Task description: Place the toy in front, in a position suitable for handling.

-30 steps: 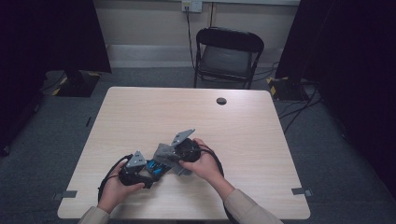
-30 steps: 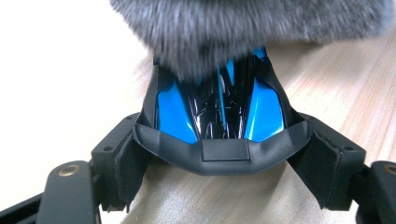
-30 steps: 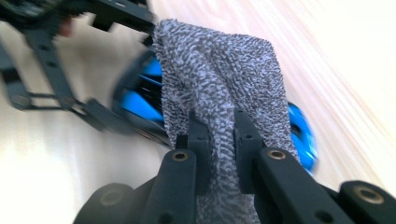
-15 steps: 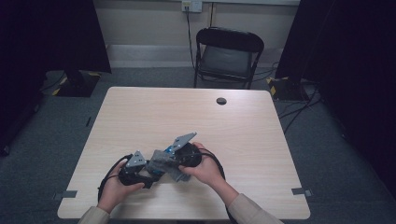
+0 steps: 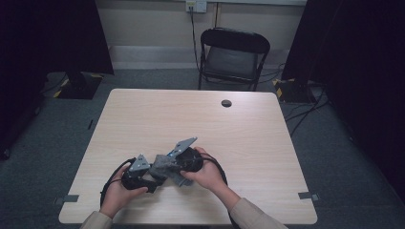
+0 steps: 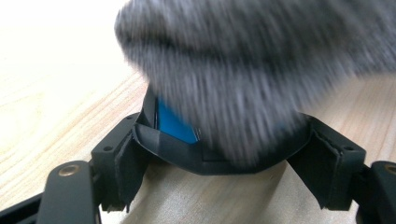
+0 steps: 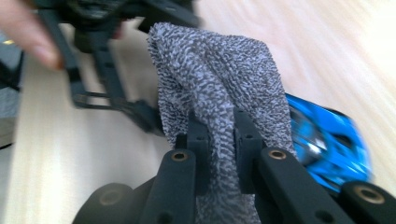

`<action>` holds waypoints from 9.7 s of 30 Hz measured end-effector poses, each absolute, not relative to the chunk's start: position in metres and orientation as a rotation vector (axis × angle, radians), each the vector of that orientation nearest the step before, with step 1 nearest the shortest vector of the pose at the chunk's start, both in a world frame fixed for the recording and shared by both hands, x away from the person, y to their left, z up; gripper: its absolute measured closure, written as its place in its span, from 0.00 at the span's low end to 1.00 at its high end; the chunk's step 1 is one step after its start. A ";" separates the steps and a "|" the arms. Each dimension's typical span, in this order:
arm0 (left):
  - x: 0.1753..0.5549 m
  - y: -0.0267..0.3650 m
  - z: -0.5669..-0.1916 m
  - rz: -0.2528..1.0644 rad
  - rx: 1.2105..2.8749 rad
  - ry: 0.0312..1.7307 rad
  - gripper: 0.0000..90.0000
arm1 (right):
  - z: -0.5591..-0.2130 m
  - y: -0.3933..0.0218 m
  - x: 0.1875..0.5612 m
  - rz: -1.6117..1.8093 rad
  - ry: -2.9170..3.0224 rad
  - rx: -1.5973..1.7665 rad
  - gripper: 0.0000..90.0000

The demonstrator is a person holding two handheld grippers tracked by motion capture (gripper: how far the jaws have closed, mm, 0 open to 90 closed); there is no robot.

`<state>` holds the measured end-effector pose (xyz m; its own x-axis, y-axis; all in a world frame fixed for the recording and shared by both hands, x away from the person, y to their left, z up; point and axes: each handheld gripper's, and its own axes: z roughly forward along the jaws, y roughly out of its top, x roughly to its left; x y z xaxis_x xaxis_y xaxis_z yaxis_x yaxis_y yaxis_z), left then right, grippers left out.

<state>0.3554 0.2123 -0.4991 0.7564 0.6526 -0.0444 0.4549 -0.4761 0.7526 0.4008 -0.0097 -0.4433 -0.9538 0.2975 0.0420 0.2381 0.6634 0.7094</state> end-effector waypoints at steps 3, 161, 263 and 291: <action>0.355 0.212 -0.499 0.321 2.157 0.826 0.26 | -0.443 -0.026 0.415 1.152 2.749 0.534 0.90; 0.377 0.219 -0.486 0.199 2.036 0.901 0.41 | -0.470 -0.092 0.432 1.068 2.625 0.776 0.90; 0.367 0.223 -0.480 0.225 2.162 0.765 0.26 | -0.477 -0.097 0.436 1.048 2.527 0.925 0.61; 0.376 0.199 -0.490 0.246 2.217 0.793 0.26 | -0.461 -0.039 0.434 1.181 2.636 0.815 0.90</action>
